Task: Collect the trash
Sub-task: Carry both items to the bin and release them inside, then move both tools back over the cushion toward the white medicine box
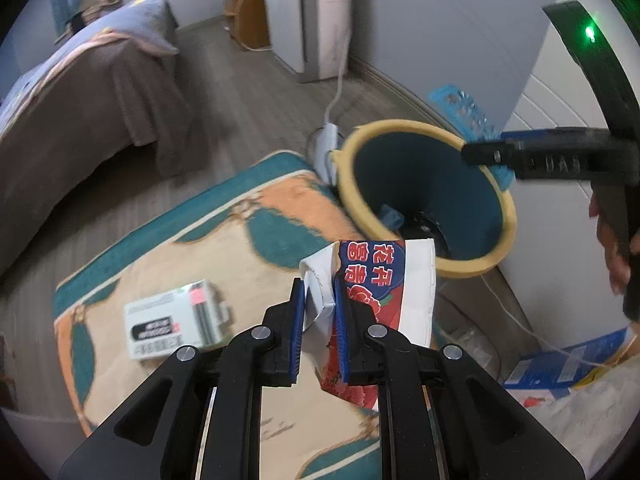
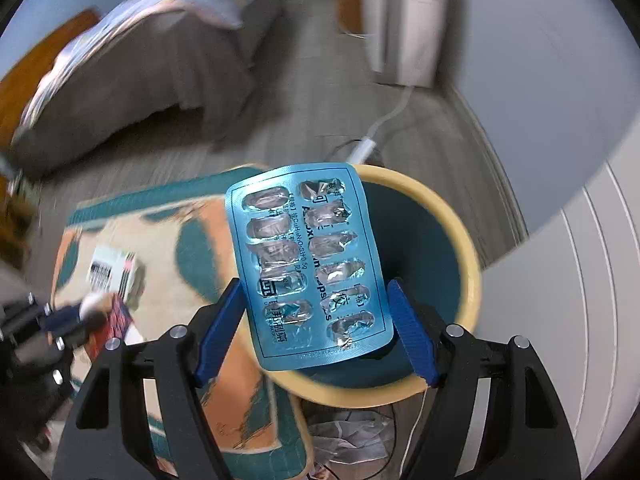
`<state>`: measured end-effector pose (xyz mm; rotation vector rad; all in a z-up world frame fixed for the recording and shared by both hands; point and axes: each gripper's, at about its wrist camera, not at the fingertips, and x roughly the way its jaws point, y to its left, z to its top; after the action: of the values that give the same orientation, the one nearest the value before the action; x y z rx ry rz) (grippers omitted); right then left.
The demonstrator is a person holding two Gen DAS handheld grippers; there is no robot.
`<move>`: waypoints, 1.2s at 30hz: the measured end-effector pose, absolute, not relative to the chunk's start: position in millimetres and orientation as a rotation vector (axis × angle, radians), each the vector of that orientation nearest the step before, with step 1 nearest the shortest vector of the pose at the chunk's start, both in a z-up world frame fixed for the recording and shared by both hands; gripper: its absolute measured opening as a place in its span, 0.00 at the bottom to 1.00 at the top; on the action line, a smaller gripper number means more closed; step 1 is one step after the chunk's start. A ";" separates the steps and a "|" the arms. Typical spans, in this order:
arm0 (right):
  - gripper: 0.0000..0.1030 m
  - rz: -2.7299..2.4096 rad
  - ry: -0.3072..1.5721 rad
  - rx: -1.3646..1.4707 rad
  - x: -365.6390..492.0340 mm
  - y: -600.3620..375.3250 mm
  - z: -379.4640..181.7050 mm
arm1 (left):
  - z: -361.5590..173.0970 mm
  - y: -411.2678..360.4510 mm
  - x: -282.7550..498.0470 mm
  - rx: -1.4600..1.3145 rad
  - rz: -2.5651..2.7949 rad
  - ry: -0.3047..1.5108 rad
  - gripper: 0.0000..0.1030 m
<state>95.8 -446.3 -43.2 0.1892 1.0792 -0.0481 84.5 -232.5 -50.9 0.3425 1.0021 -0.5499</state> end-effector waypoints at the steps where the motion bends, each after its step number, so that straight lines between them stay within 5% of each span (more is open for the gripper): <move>1: 0.70 -0.078 1.087 0.211 96.7 -457.9 -47.2 | -52.7 -241.5 85.3 0.347 -0.559 1.006 0.15; 13: 0.70 -0.194 1.160 0.377 103.4 -510.9 -95.6 | -78.8 -330.6 105.4 0.386 -0.616 1.055 0.16; 17: 0.70 -0.196 1.142 0.421 106.8 -516.9 -93.9 | -76.8 -342.9 117.0 0.391 -0.596 1.016 0.30; 20: 0.70 -0.197 1.129 0.444 109.2 -521.0 -94.4 | -73.5 -343.9 119.3 0.383 -0.595 0.986 0.54; 22: 0.71 -0.194 1.140 0.440 111.1 -520.0 -97.4 | -73.5 -339.0 117.6 0.389 -0.587 0.975 0.58; 25: 0.86 -0.180 1.151 0.430 111.4 -516.8 -99.6 | -74.3 -326.7 116.4 0.388 -0.564 0.975 0.65; 36: 0.92 -0.182 1.154 0.338 112.6 -492.3 -86.6 | -51.6 -235.7 107.6 0.318 -0.448 0.950 0.82</move>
<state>112.6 -492.3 -86.6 0.3378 1.1536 -0.1816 107.6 -235.7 -51.6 0.3178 0.9503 -0.4479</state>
